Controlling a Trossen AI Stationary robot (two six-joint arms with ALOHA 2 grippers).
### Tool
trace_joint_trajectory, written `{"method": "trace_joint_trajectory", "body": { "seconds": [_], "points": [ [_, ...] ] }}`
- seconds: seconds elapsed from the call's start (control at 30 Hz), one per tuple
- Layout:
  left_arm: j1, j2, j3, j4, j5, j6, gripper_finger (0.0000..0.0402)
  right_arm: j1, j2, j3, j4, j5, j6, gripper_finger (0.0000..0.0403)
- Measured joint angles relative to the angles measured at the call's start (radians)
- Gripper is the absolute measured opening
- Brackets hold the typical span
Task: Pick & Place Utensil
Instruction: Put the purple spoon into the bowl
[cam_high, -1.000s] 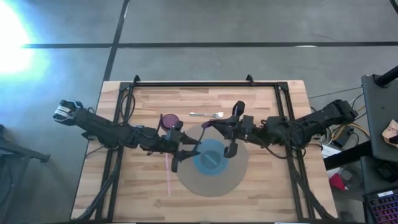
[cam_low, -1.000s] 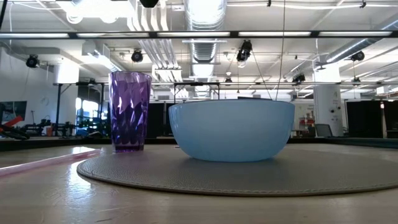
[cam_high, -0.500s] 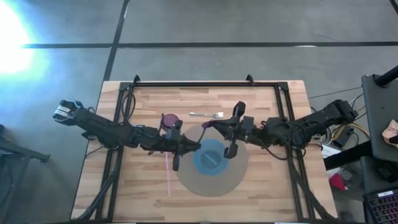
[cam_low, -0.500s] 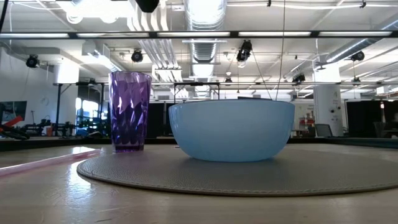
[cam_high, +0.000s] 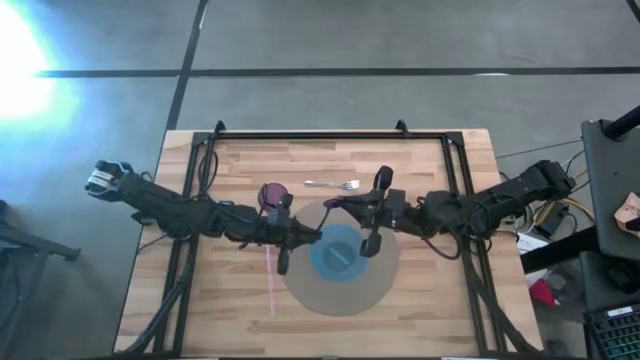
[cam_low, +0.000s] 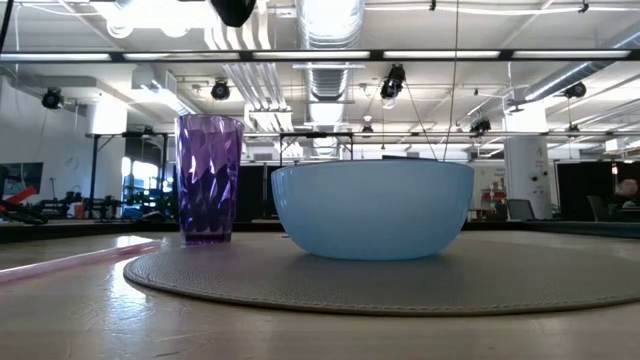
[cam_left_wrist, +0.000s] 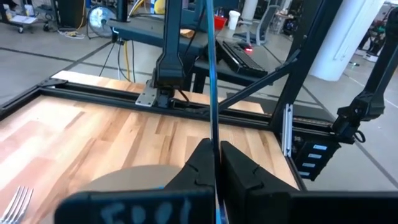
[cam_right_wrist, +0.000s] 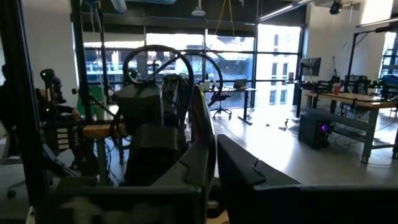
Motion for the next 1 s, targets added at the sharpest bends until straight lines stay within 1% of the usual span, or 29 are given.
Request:
{"method": "trace_joint_trajectory", "body": {
  "seconds": [0.23,0.47,0.63,0.83,1.0],
  "points": [
    [-0.001,-0.012,0.006,-0.048,-0.006,-0.021,0.0001,0.0,-0.02,-0.001,-0.062,0.0,0.031,0.0093],
    [0.0,-0.057,0.01,-0.181,-0.031,-0.084,0.0,0.0,-0.081,-0.002,-0.133,0.002,0.057,0.0142],
    [0.011,-0.071,0.059,-0.368,-0.026,-0.12,0.0,-0.001,-0.137,-0.001,-0.178,0.004,0.082,0.0162],
    [0.026,-0.074,0.197,-0.625,-0.03,-0.133,0.0,0.002,-0.198,-0.001,-0.271,-0.002,0.082,0.0173],
    [0.041,-0.074,0.317,-0.834,-0.012,-0.184,0.0,0.001,-0.245,-0.001,-0.339,-0.003,0.081,0.0171]
  ]
}}
